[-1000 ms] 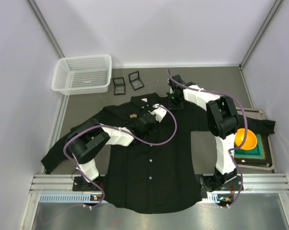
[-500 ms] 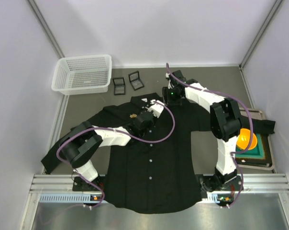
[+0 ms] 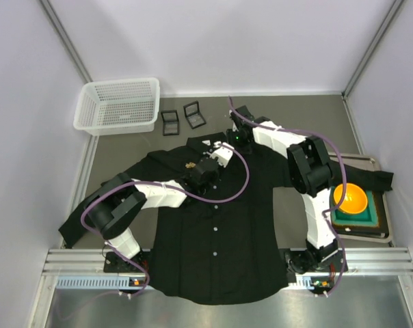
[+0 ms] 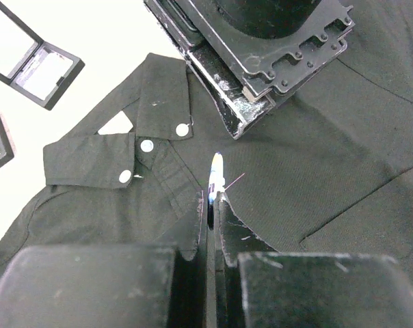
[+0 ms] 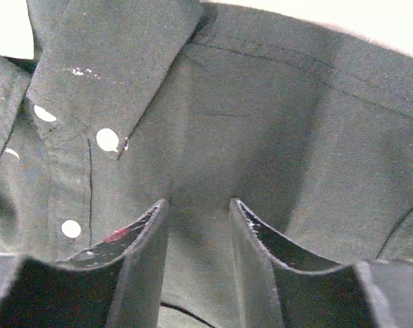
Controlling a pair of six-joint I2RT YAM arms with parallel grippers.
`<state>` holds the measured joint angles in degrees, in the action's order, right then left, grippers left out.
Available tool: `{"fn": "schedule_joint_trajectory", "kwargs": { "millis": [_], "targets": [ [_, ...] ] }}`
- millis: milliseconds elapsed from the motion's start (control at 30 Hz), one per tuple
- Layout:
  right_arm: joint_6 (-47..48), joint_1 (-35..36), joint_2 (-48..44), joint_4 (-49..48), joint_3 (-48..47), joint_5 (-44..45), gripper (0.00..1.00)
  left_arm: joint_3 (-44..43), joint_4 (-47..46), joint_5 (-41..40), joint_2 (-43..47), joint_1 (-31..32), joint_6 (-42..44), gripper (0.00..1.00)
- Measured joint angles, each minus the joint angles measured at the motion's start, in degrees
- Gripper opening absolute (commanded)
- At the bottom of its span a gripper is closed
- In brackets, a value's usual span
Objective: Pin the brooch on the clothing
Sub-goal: Pin the brooch to the clothes.
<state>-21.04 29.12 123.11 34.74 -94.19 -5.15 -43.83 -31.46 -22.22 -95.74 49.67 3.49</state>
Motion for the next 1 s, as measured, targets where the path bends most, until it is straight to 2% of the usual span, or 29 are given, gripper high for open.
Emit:
{"fn": "schedule_joint_trajectory", "kwargs": {
  "millis": [67,100,200,300,533,767,1000],
  "targets": [
    [-0.26,0.50,0.11,-0.39,-0.02,1.05,0.31,0.00,0.00,-0.07,-0.02,-0.04,-0.11,0.00],
    [-0.46,0.74,0.26,-0.42,-0.02,1.53,0.24,0.00,0.00,-0.22,-0.09,-0.09,-0.22,0.00],
    [-0.76,1.05,0.37,-0.33,-0.07,2.84,0.16,0.00,0.09,-0.48,-0.70,-0.09,-0.50,0.00],
    [-0.68,1.51,0.42,0.02,-0.13,4.98,0.00,-0.09,0.72,-1.05,-1.81,-0.15,-1.07,0.00],
    [0.96,3.23,1.38,2.34,-2.25,8.04,0.00,-0.09,2.86,-1.22,-2.40,-0.20,-2.19,0.00],
    [1.55,3.39,0.68,2.80,-2.19,3.32,0.00,-0.04,2.93,-1.20,-1.70,-0.26,-3.08,0.00],
    [1.36,2.69,-4.94,2.16,-1.70,-0.33,0.00,0.02,2.01,-1.16,-1.09,-0.28,-3.37,0.00]
  ]
}}
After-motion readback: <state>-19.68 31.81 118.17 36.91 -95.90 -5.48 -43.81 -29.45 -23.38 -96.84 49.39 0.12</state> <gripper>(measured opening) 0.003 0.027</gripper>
